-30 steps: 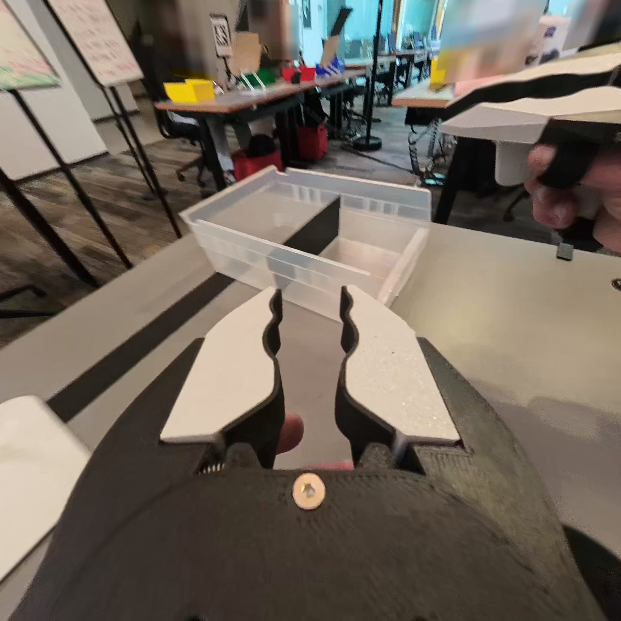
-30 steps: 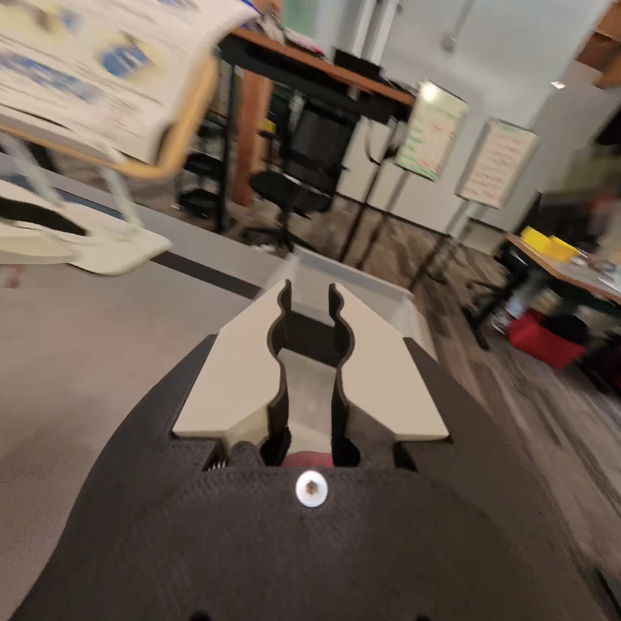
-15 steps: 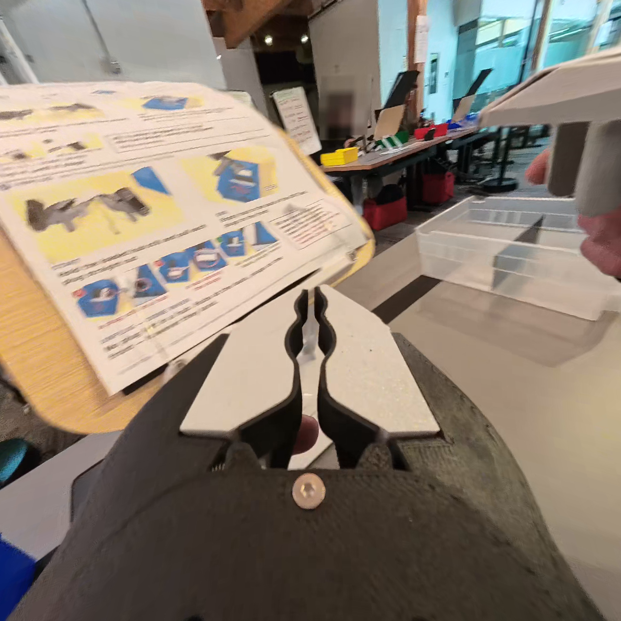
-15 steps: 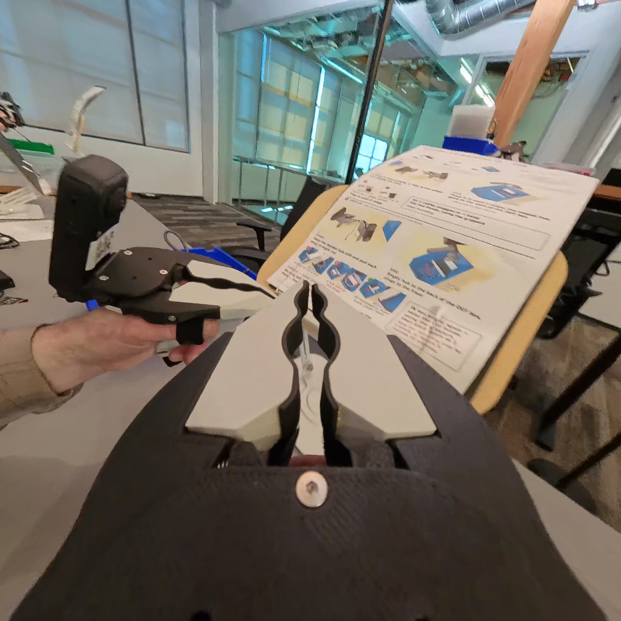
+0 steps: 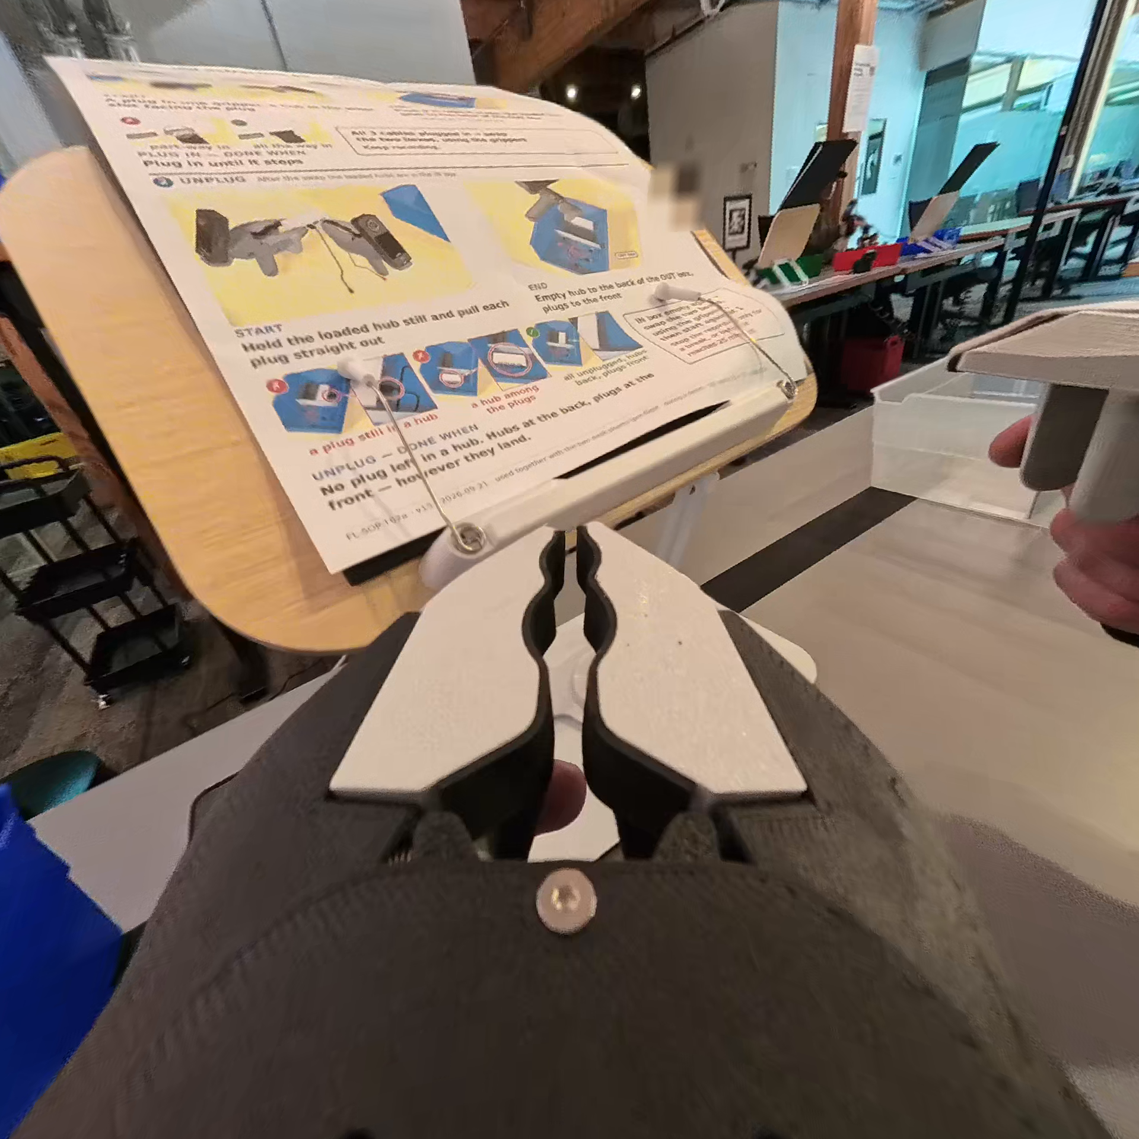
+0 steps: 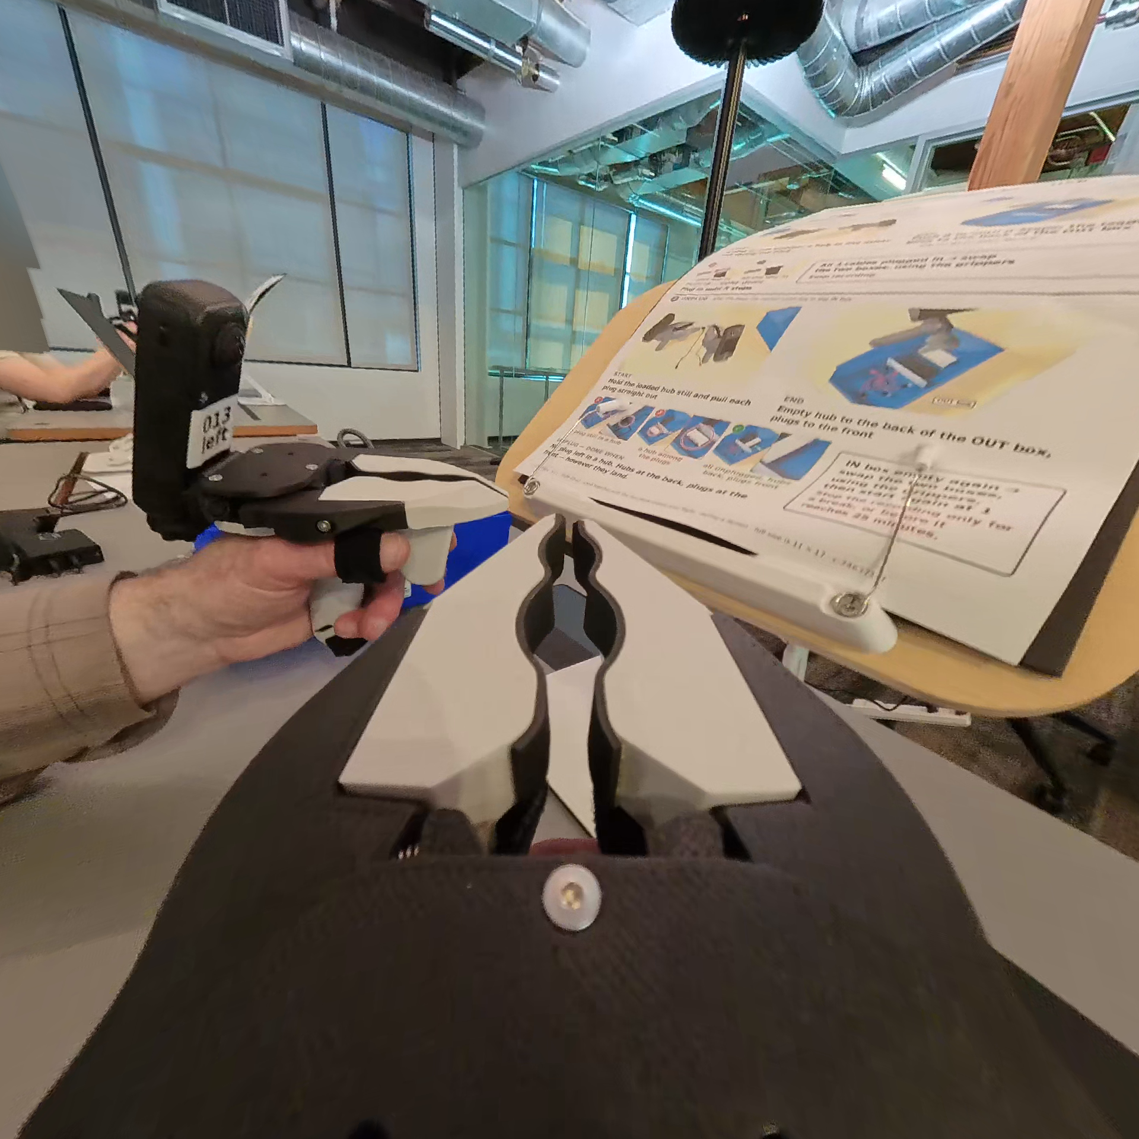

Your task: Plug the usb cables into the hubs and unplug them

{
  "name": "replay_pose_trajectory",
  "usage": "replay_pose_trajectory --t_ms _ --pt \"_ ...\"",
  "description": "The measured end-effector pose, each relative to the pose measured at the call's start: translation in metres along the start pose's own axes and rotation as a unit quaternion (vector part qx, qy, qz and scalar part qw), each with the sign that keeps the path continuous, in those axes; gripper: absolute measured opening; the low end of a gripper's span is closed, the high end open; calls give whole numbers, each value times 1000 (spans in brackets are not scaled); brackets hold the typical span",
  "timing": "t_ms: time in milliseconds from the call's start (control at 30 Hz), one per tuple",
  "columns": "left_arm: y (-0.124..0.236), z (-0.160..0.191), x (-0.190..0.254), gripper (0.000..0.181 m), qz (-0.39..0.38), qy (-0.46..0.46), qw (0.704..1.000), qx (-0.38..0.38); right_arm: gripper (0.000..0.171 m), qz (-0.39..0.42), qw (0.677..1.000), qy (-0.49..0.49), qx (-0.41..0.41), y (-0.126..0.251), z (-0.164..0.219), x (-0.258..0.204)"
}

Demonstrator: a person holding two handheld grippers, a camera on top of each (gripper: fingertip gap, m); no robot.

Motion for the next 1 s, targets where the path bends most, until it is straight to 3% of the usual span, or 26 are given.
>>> replay_pose_trajectory --t_ms 100,200,400,500,600,767,1000 --pt "2 13 -3 4 -7 4 1000 -17 1 4 1000 -7 1 -1 4 -2" --pt "7 19 -4 4 -11 17 1000 -22 1 -19 1000 13 -9 -17 -20 2" --pt "19 16 -4 5 -25 56 998 -22 2 -65 990 47 120 -36 -85 8" --pt "21 13 2 5 -26 41 999 -18 1 -68 983 36 169 -23 -80 8" --pt "19 11 5 9 -16 35 999 -20 0 -70 988 35 132 -20 -63 2" --pt "28 -20 -4 20 -4 9 1000 16 1 -78 990 15 118 -21 -46 -3" --pt "43 -77 -49 37 -30 -178 984 5 6 -100 993 40 54 -31 -40 -8"
Point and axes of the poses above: each gripper's, where its closed fingertips meet, y back along the fingers, z out of its underside, x = y × z across the jaws, the point moved 9 cm from there along y, back along the fingers, and after that the axes turned 15 degrees about -z, right-handed, at the moved point
